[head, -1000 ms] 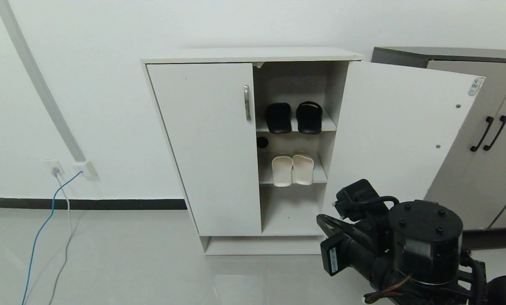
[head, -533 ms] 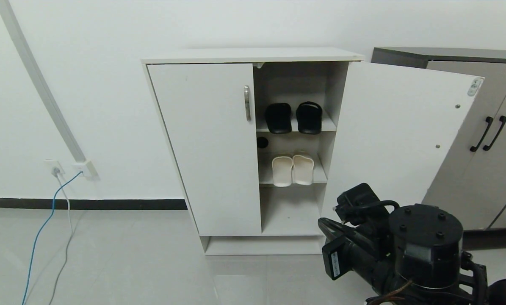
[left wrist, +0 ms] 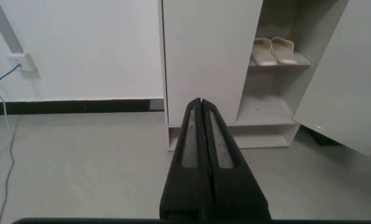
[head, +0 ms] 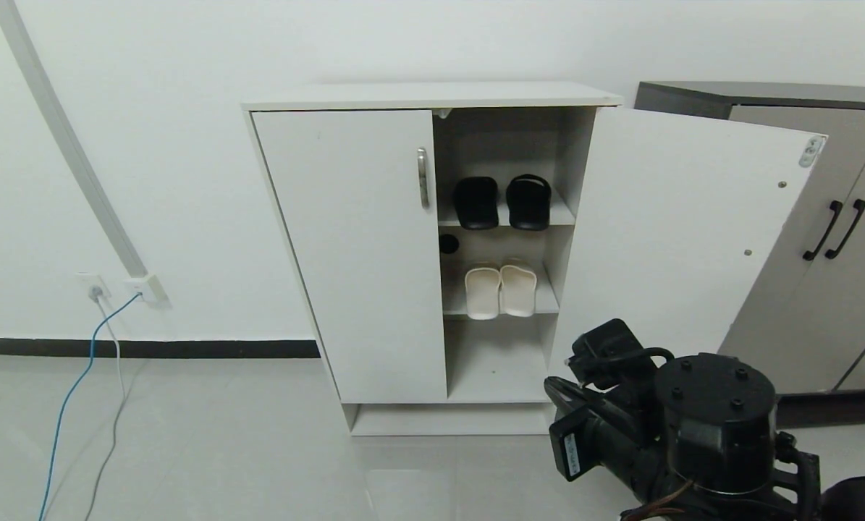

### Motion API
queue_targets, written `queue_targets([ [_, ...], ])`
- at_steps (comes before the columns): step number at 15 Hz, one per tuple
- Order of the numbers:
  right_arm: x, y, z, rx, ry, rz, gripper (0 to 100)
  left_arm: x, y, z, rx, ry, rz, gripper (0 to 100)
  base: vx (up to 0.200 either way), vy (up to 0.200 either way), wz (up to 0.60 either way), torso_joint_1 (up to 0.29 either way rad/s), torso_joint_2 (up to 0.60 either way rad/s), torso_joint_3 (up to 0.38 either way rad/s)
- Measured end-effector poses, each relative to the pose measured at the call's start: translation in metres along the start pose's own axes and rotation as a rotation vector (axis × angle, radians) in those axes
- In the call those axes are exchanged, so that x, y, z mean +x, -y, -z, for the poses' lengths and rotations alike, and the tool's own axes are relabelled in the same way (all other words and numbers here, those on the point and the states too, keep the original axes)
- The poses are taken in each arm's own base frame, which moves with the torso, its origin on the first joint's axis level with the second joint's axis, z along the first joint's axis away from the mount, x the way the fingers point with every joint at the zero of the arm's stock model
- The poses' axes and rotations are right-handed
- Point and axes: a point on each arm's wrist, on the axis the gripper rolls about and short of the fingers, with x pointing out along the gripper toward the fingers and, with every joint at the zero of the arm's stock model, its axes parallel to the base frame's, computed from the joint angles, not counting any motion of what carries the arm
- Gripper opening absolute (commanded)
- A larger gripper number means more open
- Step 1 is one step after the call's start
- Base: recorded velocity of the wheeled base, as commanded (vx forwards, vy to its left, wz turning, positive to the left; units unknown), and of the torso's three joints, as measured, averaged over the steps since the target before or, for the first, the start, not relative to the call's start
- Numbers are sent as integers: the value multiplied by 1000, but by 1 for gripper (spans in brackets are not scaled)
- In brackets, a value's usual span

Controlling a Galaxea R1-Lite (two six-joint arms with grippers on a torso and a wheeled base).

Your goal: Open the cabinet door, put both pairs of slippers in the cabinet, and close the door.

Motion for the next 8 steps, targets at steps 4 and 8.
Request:
queue_targets([
  [4,-1,0,3,-6,-10,-1,0,0,0,0,0,-1,0,0,0,0,0,32,-443,-365],
  [8,0,1,2,-4,-9,3,0,0,0,0,0,-2,0,0,0,0,0,101,-460,-353],
])
